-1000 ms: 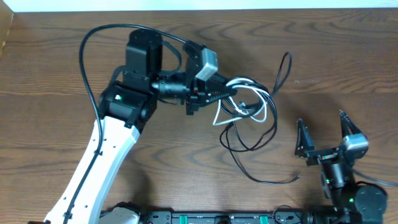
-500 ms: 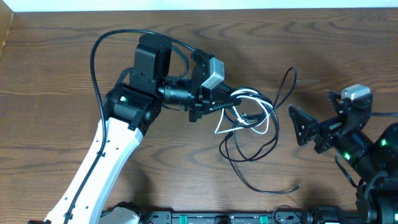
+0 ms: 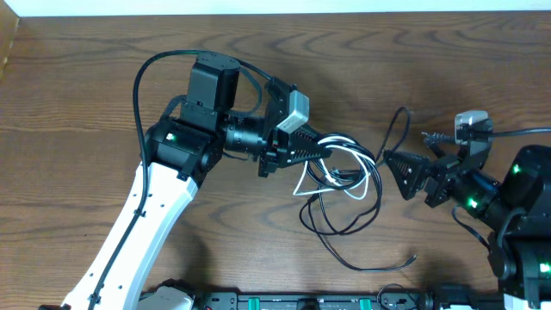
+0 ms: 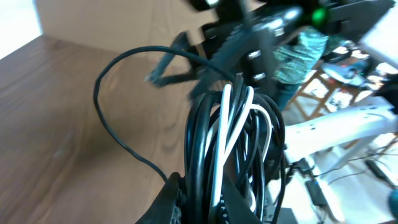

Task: Untangle cables
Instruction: 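Move the right gripper toward the cables held by the left gripper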

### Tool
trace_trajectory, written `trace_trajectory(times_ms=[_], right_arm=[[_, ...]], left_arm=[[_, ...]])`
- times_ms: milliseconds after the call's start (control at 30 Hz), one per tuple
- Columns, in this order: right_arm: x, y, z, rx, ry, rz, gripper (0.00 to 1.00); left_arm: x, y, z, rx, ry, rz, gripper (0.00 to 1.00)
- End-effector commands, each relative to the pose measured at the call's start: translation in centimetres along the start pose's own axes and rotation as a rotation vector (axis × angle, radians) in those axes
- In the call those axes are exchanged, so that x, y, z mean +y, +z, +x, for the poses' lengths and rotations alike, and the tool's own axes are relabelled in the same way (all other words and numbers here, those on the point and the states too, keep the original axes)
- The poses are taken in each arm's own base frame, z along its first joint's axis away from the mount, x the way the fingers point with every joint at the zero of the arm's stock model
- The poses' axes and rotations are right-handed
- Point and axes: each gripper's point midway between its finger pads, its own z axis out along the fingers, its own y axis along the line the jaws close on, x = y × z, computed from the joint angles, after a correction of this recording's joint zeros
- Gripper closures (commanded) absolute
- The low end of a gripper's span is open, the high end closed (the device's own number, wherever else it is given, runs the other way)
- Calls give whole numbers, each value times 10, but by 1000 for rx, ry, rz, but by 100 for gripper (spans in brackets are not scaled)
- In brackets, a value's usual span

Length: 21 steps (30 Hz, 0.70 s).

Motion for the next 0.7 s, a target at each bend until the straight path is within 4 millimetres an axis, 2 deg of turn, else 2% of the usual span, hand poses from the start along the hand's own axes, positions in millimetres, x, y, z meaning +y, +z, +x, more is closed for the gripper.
trace_trajectory(times_ms=[0,167,367,500,667], right_arm=[[-1,6,4,41,70,-19,1],[-1,20,16,131,158,-82,1],[-3,33,24,193,192,-131,1],[0,39,29,222,188,-148,1],[12,50,33,251,123,-196,1]], left_arm=[[-26,-4,-15,-61,46,120,92],[-37,-6,-19,-90,46,185,92],[-40,-7,-19,-95,37,203,92],[-45,-8,-21,-108,36,232,92],[-50,-4,-21,-103,37,254,92]])
